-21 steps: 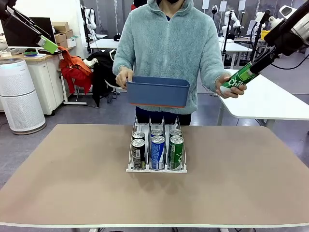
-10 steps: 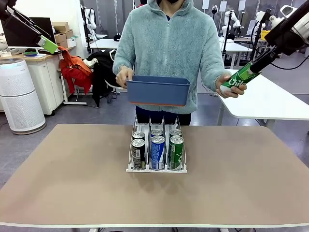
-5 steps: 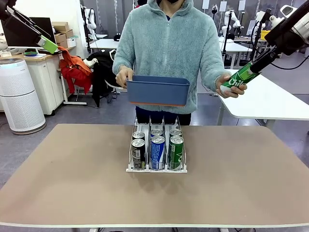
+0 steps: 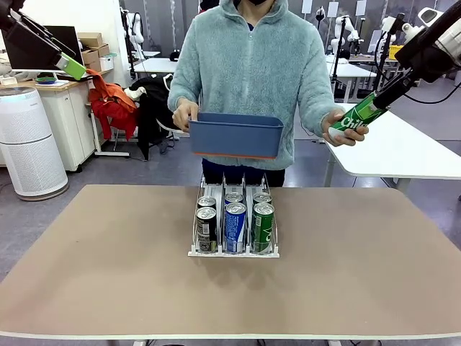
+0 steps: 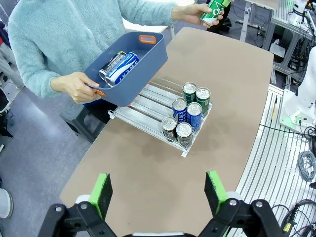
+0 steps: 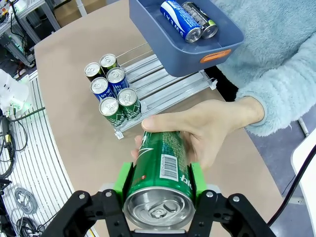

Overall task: Fill the beverage cans into the dispenser.
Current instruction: Pick up the Sprite handed by the human, then place the picked Sprite in the line of the Automatic Can Dispenser with the same cans.

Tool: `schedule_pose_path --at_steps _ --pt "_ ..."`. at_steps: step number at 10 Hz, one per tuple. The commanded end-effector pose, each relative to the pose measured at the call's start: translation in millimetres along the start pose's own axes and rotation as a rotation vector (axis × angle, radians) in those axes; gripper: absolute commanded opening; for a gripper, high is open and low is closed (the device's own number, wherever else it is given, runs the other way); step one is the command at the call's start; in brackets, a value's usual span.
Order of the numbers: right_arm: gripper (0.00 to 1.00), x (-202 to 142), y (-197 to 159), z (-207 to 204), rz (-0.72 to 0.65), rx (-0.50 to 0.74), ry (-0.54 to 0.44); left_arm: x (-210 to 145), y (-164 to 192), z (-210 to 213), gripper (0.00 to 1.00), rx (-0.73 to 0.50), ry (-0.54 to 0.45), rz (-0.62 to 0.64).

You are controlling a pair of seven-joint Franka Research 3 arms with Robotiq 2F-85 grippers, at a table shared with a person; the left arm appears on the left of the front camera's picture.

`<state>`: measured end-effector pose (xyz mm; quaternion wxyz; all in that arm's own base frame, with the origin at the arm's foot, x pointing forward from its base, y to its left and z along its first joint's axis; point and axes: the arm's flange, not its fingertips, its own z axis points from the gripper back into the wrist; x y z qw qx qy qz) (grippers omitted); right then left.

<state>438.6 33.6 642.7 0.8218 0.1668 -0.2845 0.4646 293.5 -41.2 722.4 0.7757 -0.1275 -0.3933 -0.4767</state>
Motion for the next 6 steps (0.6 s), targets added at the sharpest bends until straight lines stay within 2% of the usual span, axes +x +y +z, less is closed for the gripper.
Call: schedule_pose_path --at_steps 1,6 --pt "0.05 0.0 0.0 -0.4 0.002 -0.002 0.002 -0.4 -0.2 -0.1 1.00 -0.002 0.001 -0.001" --pt "0.05 0.0 0.0 -0.4 0.002 -0.002 0.002 -0.4 -0.2 -0.1 1.00 -0.002 0.001 -0.001"
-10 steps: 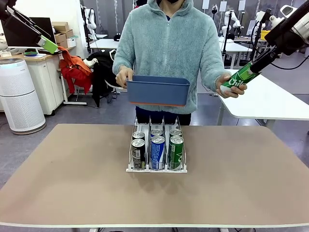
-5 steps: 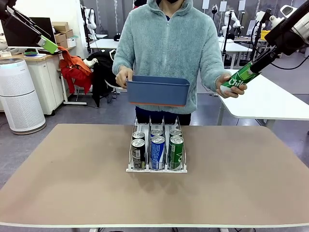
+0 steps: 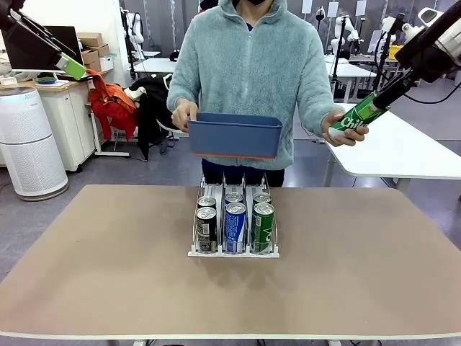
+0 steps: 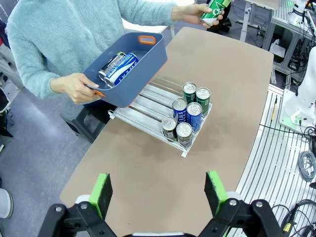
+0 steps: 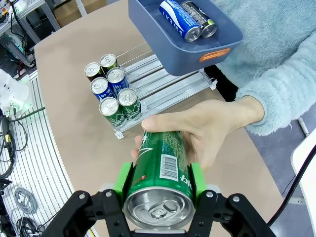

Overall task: Fill the beverage cans into the dispenser.
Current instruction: Place the picked Sprite in the line of the Automatic Can Dispenser with the same cans.

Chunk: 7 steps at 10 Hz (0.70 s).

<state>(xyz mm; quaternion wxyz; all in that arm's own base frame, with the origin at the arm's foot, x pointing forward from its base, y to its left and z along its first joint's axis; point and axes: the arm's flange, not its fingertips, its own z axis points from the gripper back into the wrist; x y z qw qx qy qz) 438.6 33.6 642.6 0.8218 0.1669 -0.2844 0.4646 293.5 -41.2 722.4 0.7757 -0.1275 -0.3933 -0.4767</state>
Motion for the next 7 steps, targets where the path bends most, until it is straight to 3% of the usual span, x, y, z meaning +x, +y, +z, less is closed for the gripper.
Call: schedule_pose_path --at_steps 1,7 --pt "0.05 0.1 0.0 -0.3 0.002 -0.002 0.002 -0.4 -0.2 -0.1 1.00 -0.002 0.001 -0.001" --pt "0.05 0.1 0.0 -0.3 0.002 -0.002 0.002 -0.4 -0.2 -0.1 1.00 -0.002 0.001 -0.001"
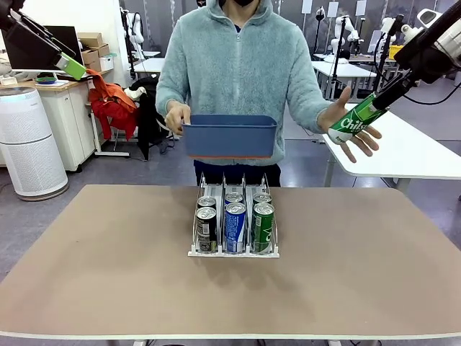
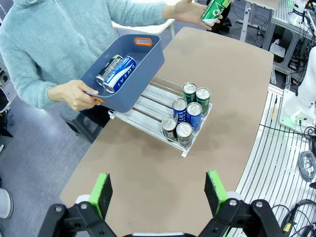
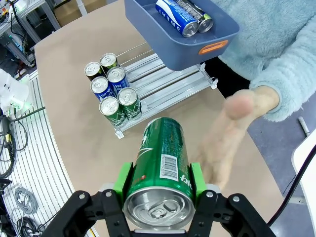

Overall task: Fill the beverage cans into the dispenser.
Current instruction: Place the picked Sprite in the line of the Automatic Can Dispenser with the same cans.

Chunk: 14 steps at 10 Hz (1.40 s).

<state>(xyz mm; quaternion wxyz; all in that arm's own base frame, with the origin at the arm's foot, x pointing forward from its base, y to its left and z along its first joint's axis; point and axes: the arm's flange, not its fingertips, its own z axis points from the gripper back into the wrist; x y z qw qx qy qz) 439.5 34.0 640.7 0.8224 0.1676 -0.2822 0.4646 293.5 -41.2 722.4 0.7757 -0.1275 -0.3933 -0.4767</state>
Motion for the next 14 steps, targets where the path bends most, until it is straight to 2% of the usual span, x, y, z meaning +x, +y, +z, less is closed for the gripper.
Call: schedule_pose_path --at_steps 1,14 --pt "0.05 0.6 0.6 1.7 0.003 -0.005 -0.001 -0.4 -0.2 -0.1 1.00 -0.002 0.001 -0.001" --pt "0.05 0.6 0.6 1.7 0.003 -0.005 -0.001 -0.4 -0.2 -0.1 1.00 -0.002 0.001 -0.001"
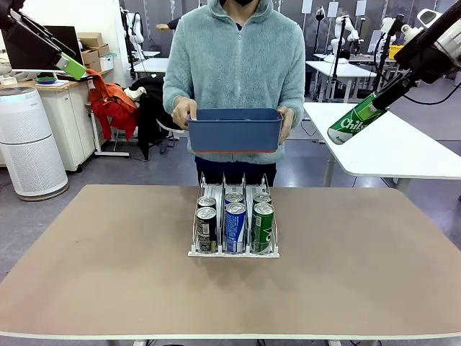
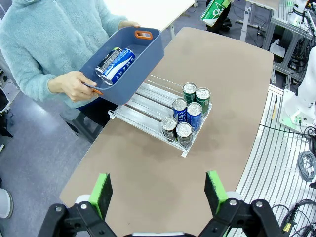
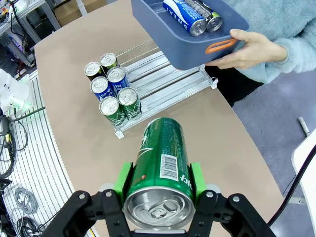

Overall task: Fill the beverage cans into the dispenser.
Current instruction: Place the picked Sprite in the line of the Automatic Can Dispenser with the same cans.

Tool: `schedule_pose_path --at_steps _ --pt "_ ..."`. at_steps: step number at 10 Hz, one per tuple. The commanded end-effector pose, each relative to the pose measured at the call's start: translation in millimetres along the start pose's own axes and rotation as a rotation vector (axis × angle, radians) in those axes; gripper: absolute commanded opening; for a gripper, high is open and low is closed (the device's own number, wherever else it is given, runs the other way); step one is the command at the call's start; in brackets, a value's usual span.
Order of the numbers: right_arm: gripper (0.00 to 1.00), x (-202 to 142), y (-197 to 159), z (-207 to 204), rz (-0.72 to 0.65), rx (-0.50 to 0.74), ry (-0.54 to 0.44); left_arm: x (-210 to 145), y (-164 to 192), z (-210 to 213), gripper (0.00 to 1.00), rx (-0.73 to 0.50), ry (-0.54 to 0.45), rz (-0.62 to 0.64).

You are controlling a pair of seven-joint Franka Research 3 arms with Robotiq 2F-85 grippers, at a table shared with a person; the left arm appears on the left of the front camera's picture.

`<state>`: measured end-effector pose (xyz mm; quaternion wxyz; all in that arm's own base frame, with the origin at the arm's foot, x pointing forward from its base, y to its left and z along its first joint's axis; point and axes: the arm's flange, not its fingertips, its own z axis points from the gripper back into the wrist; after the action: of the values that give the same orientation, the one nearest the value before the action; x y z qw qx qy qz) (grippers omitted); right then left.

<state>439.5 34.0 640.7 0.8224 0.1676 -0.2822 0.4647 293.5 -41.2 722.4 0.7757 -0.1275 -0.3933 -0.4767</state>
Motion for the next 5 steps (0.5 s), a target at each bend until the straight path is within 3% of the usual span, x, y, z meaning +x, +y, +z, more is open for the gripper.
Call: schedule_pose_path --at_steps 1,3,4,5 --pt "0.05 0.6 0.6 1.7 0.003 -0.005 -0.001 -0.4 -0.2 -0.1 1.00 -0.002 0.001 -0.001" --pt "0.05 0.6 0.6 1.7 0.003 -0.005 -0.001 -0.4 -0.2 -0.1 1.00 -0.002 0.001 -0.001" --pt "0.58 0.0 0.0 0.0 0.000 0.000 0.000 -0.4 -0.2 -0.1 1.00 -0.002 0.001 -0.001" --pt "0.58 2.0 7.8 0.1 -0.038 -0.030 -0.007 -0.4 -0.2 -0.1 1.00 -0.002 0.001 -0.001"
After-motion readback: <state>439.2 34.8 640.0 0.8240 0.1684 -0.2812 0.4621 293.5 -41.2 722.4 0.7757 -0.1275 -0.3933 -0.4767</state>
